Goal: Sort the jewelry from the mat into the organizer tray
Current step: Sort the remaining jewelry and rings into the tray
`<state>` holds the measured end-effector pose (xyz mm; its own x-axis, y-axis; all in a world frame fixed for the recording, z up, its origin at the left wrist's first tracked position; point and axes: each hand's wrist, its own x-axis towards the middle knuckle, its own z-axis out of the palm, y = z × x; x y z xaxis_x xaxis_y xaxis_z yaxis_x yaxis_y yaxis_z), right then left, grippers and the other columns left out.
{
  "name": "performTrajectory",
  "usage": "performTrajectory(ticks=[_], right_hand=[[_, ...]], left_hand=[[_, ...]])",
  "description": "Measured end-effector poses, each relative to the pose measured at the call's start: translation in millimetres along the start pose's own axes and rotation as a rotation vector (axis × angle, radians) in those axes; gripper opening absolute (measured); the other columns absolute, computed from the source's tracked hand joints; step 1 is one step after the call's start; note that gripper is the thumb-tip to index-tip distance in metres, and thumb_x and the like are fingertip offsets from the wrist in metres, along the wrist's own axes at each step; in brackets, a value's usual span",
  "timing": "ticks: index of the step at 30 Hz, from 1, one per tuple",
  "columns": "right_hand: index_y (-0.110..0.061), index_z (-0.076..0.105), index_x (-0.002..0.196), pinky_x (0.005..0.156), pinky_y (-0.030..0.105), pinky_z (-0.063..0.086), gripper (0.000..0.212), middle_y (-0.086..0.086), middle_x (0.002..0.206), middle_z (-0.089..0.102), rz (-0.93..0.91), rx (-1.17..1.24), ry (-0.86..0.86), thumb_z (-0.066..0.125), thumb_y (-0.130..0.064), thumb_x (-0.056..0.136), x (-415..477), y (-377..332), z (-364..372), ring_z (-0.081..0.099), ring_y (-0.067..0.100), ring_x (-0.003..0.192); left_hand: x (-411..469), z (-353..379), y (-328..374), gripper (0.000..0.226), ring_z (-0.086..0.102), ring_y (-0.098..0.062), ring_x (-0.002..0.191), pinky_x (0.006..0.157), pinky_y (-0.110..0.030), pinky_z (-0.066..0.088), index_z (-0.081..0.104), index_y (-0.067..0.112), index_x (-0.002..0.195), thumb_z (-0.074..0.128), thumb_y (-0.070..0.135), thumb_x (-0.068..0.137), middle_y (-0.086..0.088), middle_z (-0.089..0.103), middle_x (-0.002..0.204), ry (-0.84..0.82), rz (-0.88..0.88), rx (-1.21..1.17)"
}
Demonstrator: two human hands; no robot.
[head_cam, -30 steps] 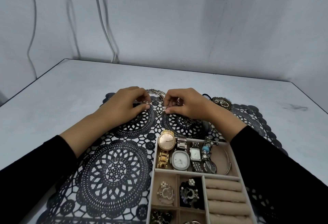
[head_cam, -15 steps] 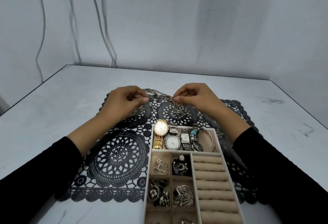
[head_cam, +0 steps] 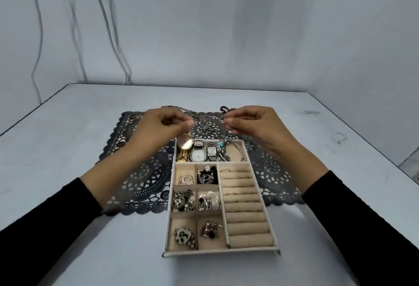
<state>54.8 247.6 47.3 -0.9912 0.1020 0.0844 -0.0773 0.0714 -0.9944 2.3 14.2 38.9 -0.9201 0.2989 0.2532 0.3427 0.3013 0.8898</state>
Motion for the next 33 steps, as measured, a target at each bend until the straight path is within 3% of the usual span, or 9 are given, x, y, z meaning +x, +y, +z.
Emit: performTrajectory(ticks=[3,8,13,19,23,28,33], right_hand=[[-0.001,0.070,0.098,0.076,0.024,0.058,0.023,0.012,0.087,0.074,-0.031,0.037,0.010,0.071,0.000,0.076,-24.8,-1.5,-2.8,0.071,0.017,0.079],[0.001,0.071,0.099,0.074,0.023,0.058,0.022,0.018,0.091,0.073,-0.086,0.053,0.065,0.071,0.001,0.077,-66.3,-2.4,-6.6,0.071,0.019,0.080],[-0.005,0.074,0.096,0.074,0.022,0.057,0.019,0.014,0.087,0.074,-0.096,-0.004,0.077,0.073,-0.002,0.077,-102.5,-1.0,-12.3,0.071,0.020,0.081],[-0.010,0.077,0.088,0.069,0.035,0.050,0.014,0.014,0.080,0.073,-0.058,-0.109,0.093,0.076,-0.006,0.075,-133.4,6.0,-18.3,0.068,0.017,0.070],[-0.004,0.075,0.091,0.057,0.018,0.048,0.013,0.012,0.077,0.072,-0.061,-0.224,0.030,0.073,-0.001,0.079,-146.4,6.8,-21.2,0.068,0.011,0.061],[-0.011,0.077,0.088,0.083,0.027,0.056,0.011,0.001,0.082,0.075,-0.131,-0.431,-0.078,0.075,-0.006,0.079,-154.8,9.5,-22.1,0.072,0.014,0.082],[-0.012,0.077,0.085,0.079,0.019,0.053,0.011,-0.002,0.082,0.075,-0.191,-0.568,-0.139,0.076,-0.005,0.078,-155.6,7.7,-16.1,0.070,0.007,0.080]], left_hand=[[-13.8,6.2,9.2,0.016,0.071,-0.013,0.073,0.072,-0.022,0.058,0.076,0.014,0.093,0.077,0.021,0.078,0.000,0.074,0.077,-0.036,-0.015,-0.101],[-43.4,20.3,22.1,0.017,0.072,-0.011,0.076,0.070,-0.016,0.055,0.076,0.016,0.089,0.079,0.021,0.073,-0.006,0.075,0.083,-0.076,-0.045,-0.247],[-65.7,27.5,31.6,0.021,0.069,-0.022,0.080,0.079,-0.037,0.058,0.079,0.024,0.083,0.080,0.033,0.063,-0.012,0.074,0.089,-0.142,-0.063,-0.260],[-83.5,37.2,41.3,0.023,0.073,-0.013,0.081,0.074,-0.020,0.058,0.076,0.020,0.088,0.077,0.029,0.067,-0.004,0.076,0.086,-0.155,-0.030,-0.263],[-87.3,40.2,42.3,0.020,0.072,-0.011,0.078,0.074,-0.019,0.057,0.076,0.021,0.084,0.077,0.028,0.066,-0.005,0.075,0.084,-0.156,-0.018,-0.282],[-89.7,43.8,41.4,0.020,0.071,-0.009,0.074,0.074,-0.018,0.057,0.076,0.019,0.086,0.077,0.025,0.068,-0.013,0.074,0.087,-0.163,0.011,-0.253],[-89.8,44.6,39.6,0.022,0.071,-0.012,0.077,0.079,-0.023,0.059,0.077,0.018,0.088,0.078,0.027,0.068,-0.011,0.075,0.086,-0.157,0.002,-0.229]])
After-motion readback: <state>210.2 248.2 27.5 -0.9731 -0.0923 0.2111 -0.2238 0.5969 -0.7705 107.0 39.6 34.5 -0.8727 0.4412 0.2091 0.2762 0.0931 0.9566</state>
